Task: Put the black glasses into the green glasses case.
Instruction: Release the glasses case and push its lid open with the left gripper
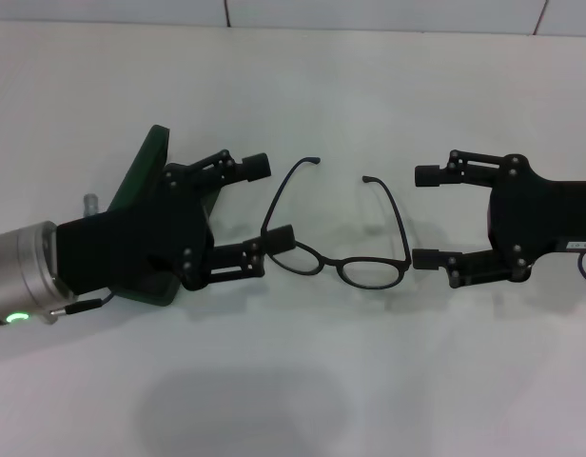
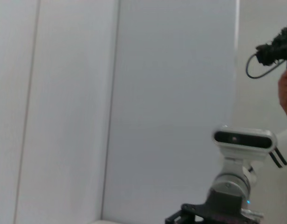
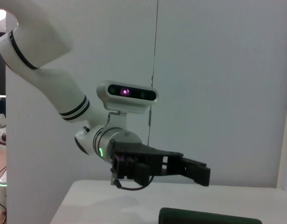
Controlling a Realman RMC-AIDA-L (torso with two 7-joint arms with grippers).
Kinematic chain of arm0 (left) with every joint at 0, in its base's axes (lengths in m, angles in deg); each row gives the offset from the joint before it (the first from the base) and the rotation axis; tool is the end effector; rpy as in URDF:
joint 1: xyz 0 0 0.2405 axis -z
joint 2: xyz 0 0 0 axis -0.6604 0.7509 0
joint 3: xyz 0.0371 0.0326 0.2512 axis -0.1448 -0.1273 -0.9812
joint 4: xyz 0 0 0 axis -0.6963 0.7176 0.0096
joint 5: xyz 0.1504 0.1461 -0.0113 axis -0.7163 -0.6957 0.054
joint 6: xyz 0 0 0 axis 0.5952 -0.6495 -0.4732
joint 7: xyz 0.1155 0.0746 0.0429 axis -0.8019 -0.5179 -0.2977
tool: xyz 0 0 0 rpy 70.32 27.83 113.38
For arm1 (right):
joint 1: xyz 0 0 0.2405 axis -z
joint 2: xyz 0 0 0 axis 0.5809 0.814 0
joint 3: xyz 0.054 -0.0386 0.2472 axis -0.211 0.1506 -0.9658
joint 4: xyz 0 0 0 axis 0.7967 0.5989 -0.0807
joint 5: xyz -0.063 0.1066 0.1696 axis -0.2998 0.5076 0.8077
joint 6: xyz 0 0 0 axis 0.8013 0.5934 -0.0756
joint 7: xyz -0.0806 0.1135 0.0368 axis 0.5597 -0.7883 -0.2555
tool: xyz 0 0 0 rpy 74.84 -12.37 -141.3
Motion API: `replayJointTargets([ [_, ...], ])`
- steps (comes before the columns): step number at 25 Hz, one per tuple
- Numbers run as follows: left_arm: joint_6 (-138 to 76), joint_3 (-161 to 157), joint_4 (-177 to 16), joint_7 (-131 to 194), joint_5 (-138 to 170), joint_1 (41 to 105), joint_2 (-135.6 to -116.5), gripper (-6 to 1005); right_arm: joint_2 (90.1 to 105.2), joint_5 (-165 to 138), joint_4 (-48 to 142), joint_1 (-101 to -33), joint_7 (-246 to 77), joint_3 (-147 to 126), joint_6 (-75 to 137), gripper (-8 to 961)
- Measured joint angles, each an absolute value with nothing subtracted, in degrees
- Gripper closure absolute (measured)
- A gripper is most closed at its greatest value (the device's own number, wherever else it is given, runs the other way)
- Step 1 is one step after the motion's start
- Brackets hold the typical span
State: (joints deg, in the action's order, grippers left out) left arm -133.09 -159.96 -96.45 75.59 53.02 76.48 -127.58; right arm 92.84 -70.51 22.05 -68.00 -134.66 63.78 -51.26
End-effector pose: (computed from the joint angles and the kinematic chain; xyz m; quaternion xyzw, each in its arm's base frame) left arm -0.2578 0.2774 -0.0085 -0.8956 -0.0859 -0.4206 0.1167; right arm 0.2212 0.3275 0.0027 -0.9490 -0.0366 0.3044 0.0740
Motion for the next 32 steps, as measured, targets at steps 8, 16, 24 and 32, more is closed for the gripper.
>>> replayJointTargets([
  [8, -133.08, -159.96, -96.37, 75.63, 54.61, 76.08, -128.11, 128, 92.34, -70.51, 22.05, -67.85, -133.23, 63.32, -51.18, 96],
  [16, -125.15, -160.02, -100.34, 88.93, 64.58, 77.34, -128.7, 127, 91.99, -70.51, 22.06, -67.76, -133.0, 63.05, -50.94, 96],
  [24, -120.63, -160.13, -128.38, 116.62, 53.96, 87.34, -128.53, 133, 91.04, -70.5, 22.06, -67.68, -133.0, 63.08, -50.78, 96],
  [32, -121.02, -160.21, -138.59, 123.5, 35.33, 93.1, -131.14, 146, 90.83, -70.74, 22.1, -67.32, -132.69, 63.08, -50.25, 96],
])
